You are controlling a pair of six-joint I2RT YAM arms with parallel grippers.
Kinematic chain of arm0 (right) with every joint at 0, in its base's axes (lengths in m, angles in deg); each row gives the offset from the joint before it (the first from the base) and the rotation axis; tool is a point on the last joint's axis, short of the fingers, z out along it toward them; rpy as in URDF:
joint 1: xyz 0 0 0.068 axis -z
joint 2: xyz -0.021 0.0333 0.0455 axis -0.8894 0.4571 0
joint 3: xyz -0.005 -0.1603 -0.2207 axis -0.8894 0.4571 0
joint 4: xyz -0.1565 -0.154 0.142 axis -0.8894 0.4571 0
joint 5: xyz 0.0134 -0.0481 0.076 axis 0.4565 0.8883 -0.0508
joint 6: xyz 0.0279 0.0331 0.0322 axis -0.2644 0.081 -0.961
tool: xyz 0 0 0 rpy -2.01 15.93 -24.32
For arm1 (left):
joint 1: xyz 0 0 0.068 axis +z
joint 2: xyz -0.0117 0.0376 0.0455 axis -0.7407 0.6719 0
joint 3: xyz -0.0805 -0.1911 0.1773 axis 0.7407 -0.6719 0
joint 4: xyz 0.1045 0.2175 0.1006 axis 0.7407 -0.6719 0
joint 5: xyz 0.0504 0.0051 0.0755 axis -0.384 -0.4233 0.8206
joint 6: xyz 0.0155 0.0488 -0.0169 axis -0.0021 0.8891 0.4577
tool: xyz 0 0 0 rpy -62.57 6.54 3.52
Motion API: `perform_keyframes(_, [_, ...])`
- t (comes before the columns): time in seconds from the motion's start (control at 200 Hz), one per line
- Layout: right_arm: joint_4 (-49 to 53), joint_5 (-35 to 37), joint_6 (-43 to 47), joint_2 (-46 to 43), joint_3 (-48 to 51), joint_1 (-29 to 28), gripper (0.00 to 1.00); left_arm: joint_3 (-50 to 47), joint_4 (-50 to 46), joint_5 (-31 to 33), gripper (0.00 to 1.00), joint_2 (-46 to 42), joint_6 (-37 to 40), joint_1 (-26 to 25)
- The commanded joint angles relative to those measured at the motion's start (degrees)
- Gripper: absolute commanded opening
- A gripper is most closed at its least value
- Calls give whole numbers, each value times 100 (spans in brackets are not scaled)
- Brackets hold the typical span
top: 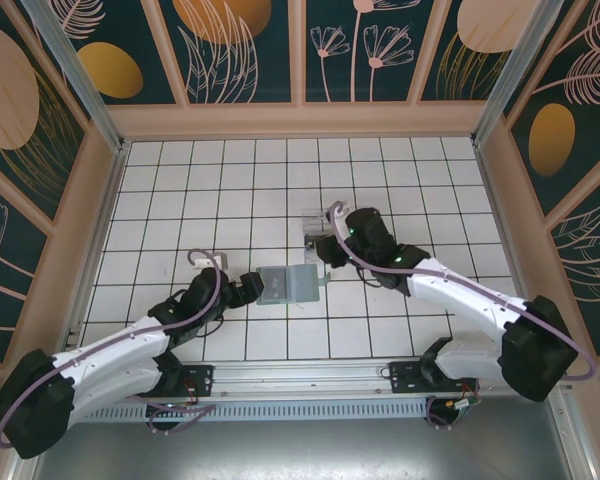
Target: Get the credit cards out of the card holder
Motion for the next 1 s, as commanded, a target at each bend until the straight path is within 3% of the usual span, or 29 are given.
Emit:
perform_keyframes(0.0, [-250,-1,-954,365,384,-282,25,135,335,-311,95,264,-99,51])
perform_keyframes(0.48, [-897,79,-1377,1445,843,-504,19,555,909,-1058,73,1205,36,91])
perform_keyframes(0.996, [-1106,85,-1592,1832,831,-728,18,733,1251,-1298,63,2003,96,91])
